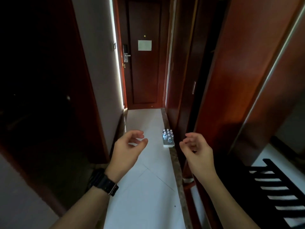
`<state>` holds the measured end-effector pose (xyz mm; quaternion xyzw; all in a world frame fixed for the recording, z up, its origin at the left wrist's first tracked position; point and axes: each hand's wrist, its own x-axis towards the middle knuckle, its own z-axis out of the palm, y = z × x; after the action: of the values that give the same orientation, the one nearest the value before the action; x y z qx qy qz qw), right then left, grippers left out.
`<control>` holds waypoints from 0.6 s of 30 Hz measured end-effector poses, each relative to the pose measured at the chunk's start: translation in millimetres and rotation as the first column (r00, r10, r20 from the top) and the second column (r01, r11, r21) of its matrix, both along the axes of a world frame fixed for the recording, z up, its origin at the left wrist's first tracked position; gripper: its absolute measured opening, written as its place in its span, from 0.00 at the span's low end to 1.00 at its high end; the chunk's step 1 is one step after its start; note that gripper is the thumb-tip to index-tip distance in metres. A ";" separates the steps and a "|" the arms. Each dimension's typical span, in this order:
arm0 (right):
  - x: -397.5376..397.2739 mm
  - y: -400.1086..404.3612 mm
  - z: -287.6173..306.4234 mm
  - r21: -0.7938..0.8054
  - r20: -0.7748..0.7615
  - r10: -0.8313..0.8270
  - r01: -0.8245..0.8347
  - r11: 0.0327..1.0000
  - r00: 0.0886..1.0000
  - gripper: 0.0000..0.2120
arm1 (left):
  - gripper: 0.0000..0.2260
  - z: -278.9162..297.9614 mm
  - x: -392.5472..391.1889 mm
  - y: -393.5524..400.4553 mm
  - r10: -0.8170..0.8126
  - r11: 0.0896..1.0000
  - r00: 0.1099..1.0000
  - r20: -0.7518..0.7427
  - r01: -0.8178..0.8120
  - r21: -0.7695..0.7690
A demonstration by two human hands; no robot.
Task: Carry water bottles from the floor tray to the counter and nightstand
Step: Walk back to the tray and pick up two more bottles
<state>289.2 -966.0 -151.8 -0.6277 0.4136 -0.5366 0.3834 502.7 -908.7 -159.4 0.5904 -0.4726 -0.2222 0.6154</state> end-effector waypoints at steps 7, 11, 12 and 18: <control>58.2 -109.7 -12.3 0.009 -0.043 0.063 -0.063 0.998 0.997 0.14 | 0.07 -9.5 49.6 -97.9 0.017 1.000 1.000 -0.016 -0.017 -0.004; 92.8 -201.6 -35.4 0.033 -0.013 0.082 -0.082 0.996 0.997 0.13 | 0.09 -23.4 75.6 -184.2 0.031 1.000 1.000 -0.006 -0.031 0.000; 101.8 -228.4 -39.5 0.036 -0.005 0.089 -0.088 0.995 0.996 0.13 | 0.10 -25.5 82.8 -210.4 0.037 0.999 0.999 -0.005 -0.037 -0.001; 159.4 -394.0 -36.4 0.061 0.019 0.121 -0.122 0.991 0.992 0.13 | 0.09 -11.0 125.1 -370.2 0.116 0.993 0.993 -0.008 -0.116 -0.036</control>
<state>448.6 -1360.0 -188.2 -0.6353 0.3880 -0.5042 0.4378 627.8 -1278.9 -170.4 0.6047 -0.4398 -0.1792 0.6394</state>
